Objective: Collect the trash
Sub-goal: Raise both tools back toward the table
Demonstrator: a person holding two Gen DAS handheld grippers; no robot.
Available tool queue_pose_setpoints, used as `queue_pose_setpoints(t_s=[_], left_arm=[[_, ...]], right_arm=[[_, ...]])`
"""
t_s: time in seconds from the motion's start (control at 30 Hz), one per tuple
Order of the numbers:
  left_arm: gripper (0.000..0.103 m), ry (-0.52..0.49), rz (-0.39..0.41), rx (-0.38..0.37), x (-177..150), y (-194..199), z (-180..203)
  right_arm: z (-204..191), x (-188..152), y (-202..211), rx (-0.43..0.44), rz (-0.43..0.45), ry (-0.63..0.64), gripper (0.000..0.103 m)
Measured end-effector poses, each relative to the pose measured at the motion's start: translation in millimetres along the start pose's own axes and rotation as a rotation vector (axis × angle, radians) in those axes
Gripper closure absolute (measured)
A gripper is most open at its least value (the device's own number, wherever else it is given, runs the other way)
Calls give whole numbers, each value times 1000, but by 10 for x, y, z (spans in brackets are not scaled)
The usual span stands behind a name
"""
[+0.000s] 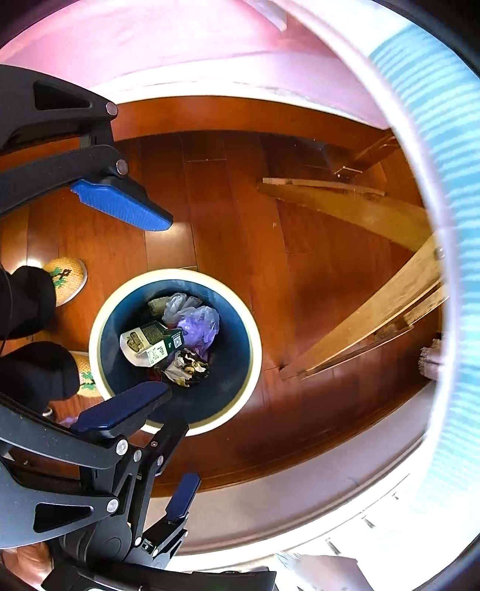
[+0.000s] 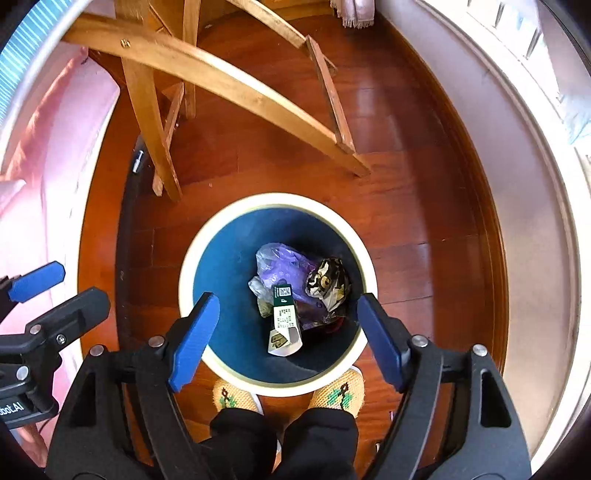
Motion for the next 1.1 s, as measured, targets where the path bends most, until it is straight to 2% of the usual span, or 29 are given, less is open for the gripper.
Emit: queue_pose_setpoints(t_s=[0.23,0.33,0.53,0.87,1.1], left_arm=[[17,39,8,6,95,616,44],[22,38,12,2,148,950,76],[22,36,37,4,309,1717,108],[22,33,126,-121,600,3154,234],[22,-36,233,-182,960,4092,349]], right_arm=[[26,175,655,7,27,-33,25],[32,239,983,11,32,-45,24],[50,372,1779,-3,53,-68,24],[-137,548,3222,33,171,-85,24],[-284,734,4143,63,293,-99,24]])
Point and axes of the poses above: each gripper's, at about its wrist camera, not at the fingertips, and y roughly against the way its jaws point, z to its right, x to its top, the point moved 10 cm from there along -y, roughly the way its jaws point, and after that the axes turned 13 degrees about -x, right-handed, at the moved point
